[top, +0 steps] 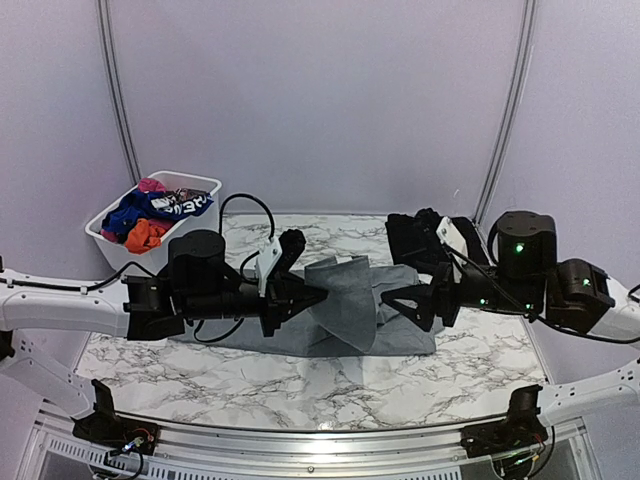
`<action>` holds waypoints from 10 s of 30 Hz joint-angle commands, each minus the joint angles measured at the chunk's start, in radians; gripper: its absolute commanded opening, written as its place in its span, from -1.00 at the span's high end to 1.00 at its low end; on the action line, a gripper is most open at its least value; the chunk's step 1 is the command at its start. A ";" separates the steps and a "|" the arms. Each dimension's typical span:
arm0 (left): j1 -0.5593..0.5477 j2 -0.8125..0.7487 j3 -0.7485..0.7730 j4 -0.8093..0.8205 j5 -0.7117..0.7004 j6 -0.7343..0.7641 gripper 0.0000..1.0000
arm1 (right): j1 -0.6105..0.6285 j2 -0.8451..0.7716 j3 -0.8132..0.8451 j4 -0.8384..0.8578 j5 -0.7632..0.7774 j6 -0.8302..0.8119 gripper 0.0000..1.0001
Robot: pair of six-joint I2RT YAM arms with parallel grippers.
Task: Fold and stack the mixed laundry pile
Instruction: Adjust the rectangle-folded shirt at the center of the board.
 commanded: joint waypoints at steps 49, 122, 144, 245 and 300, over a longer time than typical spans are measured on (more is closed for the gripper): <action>0.010 0.011 0.377 -0.633 0.020 0.117 0.63 | -0.146 0.465 0.407 -0.150 -0.521 -0.303 1.00; 0.405 0.741 1.154 -0.627 -0.651 0.072 1.00 | -0.711 0.671 -0.055 0.351 -0.423 0.231 0.30; 0.404 0.651 0.961 -0.523 -0.346 0.089 1.00 | -0.720 0.952 0.008 0.346 -0.454 0.254 0.40; 0.498 0.135 0.305 -0.556 -0.159 -0.294 -0.98 | -0.905 0.633 0.000 0.035 -0.695 0.239 0.45; 0.475 0.377 0.145 -0.745 -0.336 -0.679 -0.17 | -0.845 0.941 0.056 0.024 -0.694 0.181 0.64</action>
